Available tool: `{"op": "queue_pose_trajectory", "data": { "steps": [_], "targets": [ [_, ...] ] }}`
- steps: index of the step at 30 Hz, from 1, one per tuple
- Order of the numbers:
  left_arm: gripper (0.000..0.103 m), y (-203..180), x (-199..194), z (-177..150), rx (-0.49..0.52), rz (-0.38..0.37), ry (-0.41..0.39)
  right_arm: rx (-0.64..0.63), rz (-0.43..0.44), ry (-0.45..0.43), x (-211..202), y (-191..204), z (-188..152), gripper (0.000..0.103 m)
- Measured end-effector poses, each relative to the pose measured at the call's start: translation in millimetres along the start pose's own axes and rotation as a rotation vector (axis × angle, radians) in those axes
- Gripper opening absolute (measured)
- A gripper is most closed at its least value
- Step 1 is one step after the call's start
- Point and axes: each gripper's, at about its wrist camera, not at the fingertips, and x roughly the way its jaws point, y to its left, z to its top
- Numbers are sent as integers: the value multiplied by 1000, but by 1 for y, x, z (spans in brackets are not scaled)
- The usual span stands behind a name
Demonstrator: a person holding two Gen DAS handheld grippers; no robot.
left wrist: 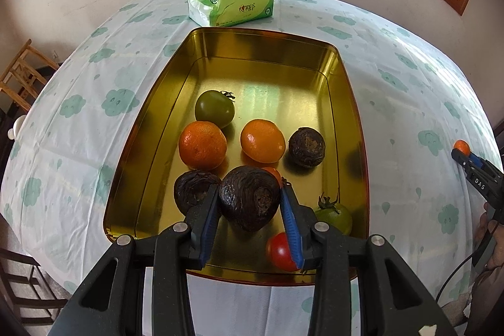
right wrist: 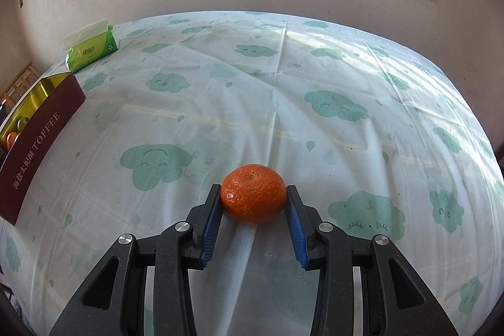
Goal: Organize fruits
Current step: 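Carry the dark fruit into the gold tray and open the left gripper, then lower the mandarin into the gold tray and open the right gripper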
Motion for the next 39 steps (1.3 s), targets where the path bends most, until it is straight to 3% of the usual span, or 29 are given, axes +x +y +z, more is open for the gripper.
{"op": "queue_pose_trajectory", "data": {
  "steps": [13,25,39],
  "targets": [
    [39,2,3,-5,5,1,10,-8,-14,-1,-1,2,-1,39],
    [58,1,-10,-7,21,17,-50,-9,-23,-11,-11,8,1,38],
    [64,4,-27,-12,6,29,-96,-87,77,-68,-43,66,17,38]
  ]
}}
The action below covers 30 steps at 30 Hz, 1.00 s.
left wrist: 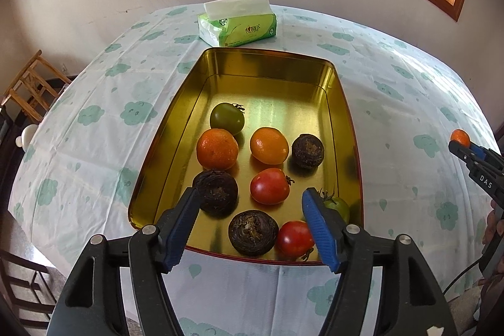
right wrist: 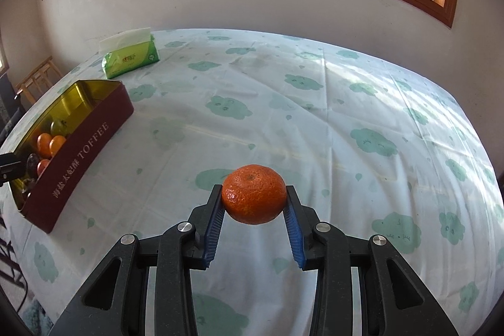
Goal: Organize fruits
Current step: 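Lower the mandarin into the gold tray and open the right gripper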
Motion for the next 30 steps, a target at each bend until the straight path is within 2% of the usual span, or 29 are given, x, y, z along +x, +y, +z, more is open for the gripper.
{"op": "queue_pose_trajectory", "data": {
  "steps": [10,16,21,30],
  "targets": [
    [70,17,-8,-2,-47,28,-11,-99,134,-42,-12,71,20,38],
    [72,27,-11,-3,-66,82,-17,-159,207,-47,-11,113,27,38],
    [73,37,-13,-4,-82,125,-26,-207,247,-49,-9,146,32,38],
    [73,55,-13,-9,-112,160,-15,-290,285,-29,4,196,37,38]
  ]
}}
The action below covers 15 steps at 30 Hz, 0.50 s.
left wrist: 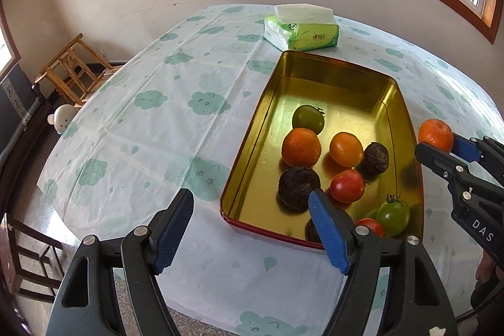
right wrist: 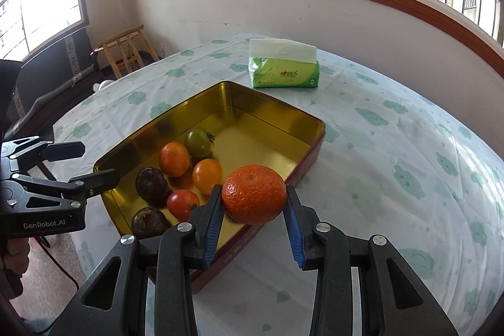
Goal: Organize fruits
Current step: 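Lower the mandarin into the gold tray and open the right gripper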
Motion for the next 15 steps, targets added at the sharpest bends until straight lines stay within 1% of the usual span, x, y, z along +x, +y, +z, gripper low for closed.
{"op": "queue_pose_trajectory", "data": {
  "steps": [8,15],
  "targets": [
    [73,17,4,-3,-38,21,8,-45,1,41,27,21,6,38],
    [73,27,5,-5,-59,32,14,-36,-13,72,43,26,11,38]
  ]
}}
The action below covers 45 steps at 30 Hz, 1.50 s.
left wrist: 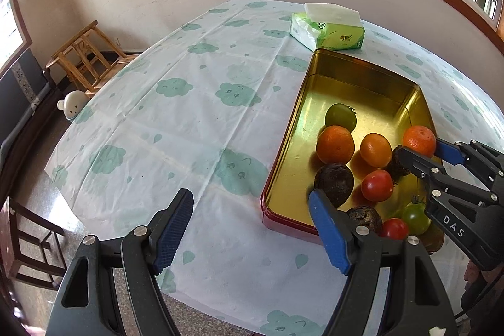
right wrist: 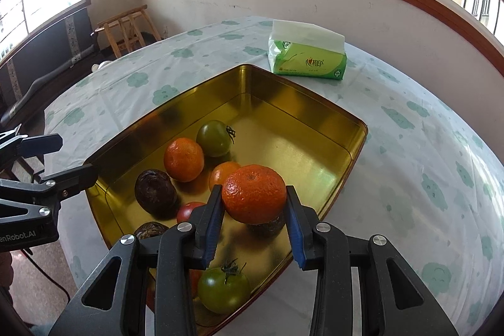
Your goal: Organize fruits
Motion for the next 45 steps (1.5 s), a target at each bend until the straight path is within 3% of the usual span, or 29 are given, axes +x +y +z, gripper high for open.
{"op": "queue_pose_trajectory", "data": {
  "steps": [13,16,18,20,33,45],
  "targets": [
    [73,7,0,-3,-20,-2,8,22,-13,30,11,6,-5,40],
    [73,6,-1,-4,-19,-2,7,28,-15,26,8,7,-5,47],
    [73,5,-2,-5,-19,-2,8,33,-23,12,4,8,-5,61],
    [73,5,-2,-5,-18,-2,8,37,-24,-2,-2,8,-5,68],
    [73,-8,-9,-6,-6,2,7,96,-10,-22,-45,13,-23,92],
    [73,-26,-16,-11,28,-17,12,133,-15,73,-45,14,-58,96]
  ]
}}
